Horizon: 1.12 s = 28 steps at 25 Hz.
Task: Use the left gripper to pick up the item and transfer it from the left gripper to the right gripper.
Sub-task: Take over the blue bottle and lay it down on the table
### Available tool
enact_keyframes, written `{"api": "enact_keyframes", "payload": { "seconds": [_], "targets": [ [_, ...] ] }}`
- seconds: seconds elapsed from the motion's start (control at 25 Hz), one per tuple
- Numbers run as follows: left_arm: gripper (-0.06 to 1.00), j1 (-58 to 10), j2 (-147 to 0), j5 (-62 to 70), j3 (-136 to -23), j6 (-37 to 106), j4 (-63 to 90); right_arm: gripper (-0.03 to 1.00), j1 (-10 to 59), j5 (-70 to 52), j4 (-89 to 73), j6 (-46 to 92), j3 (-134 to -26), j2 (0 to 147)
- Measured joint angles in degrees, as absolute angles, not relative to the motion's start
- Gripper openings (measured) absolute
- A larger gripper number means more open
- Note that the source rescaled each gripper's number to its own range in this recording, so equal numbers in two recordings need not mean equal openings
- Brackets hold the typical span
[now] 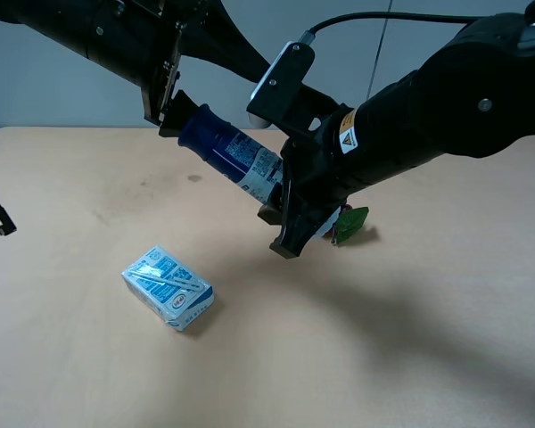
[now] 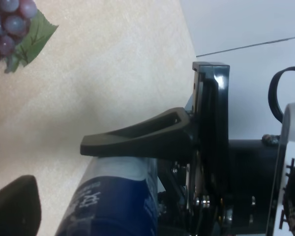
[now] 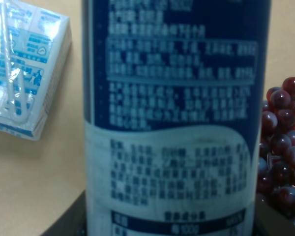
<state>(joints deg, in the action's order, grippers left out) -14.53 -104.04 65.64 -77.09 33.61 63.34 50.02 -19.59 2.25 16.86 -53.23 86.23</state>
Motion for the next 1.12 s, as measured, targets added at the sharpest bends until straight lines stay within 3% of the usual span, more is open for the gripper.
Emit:
{"api": "enact_keyframes", "payload": {
  "seconds": [0.6,0.88,1.12],
  "targets": [
    [0.99,-5.1,-99.4,67.1,-78.4,31.0,56.2,0.0,50.0,-19.6,2.3,17.0,-53.2,86.2],
    [1.0,0.3,-90.4,67.1,-79.5,28.9,49.7,0.0,50.0,-19.6,2.2,17.0,-53.2,86.2],
    [1.0,0.8,-80.0,67.2,-79.5,24.7,39.7,0.0,50.0,-19.6,2.2,17.0,-53.2,86.2]
  ]
}}
